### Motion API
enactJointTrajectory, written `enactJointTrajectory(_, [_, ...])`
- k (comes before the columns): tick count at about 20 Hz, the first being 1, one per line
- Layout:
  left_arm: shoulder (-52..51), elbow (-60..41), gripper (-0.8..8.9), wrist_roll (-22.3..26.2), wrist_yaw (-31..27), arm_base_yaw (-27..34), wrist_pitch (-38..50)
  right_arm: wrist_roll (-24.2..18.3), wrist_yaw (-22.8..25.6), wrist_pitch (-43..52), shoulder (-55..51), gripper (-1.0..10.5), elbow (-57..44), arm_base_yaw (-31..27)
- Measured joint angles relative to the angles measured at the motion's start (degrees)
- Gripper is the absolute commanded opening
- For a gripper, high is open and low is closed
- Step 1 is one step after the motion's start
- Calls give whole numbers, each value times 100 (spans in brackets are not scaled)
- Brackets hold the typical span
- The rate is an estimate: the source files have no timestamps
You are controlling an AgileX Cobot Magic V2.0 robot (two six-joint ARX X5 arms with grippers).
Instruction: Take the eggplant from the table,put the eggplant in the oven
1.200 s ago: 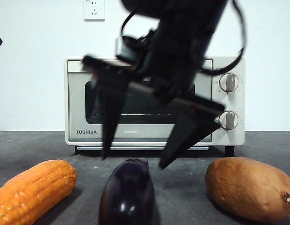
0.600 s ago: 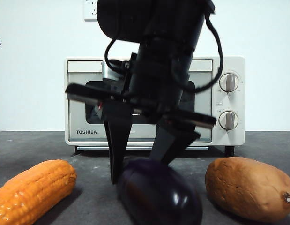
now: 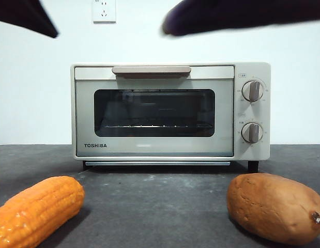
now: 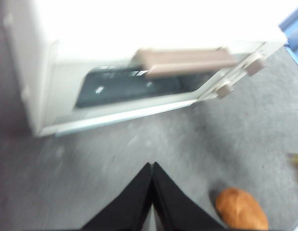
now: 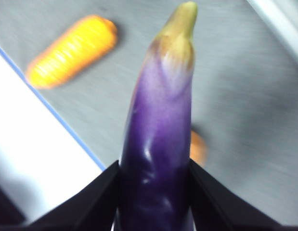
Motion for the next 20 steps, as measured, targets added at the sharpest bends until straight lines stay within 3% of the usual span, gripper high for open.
enactJointTrajectory(7, [1867,1674,6,341,-372,-684,94,-144,1106,-378,-1104,150,2,0])
enactJointTrajectory(13, [3106,2798,6,588,-544,-1021,-96,-138,1241,-385,-1757,150,2,0])
enactJointTrajectory(20, [3401,2914,6,981,-1014,-1244,-389,-68,1683,-389,-2218,150,2,0])
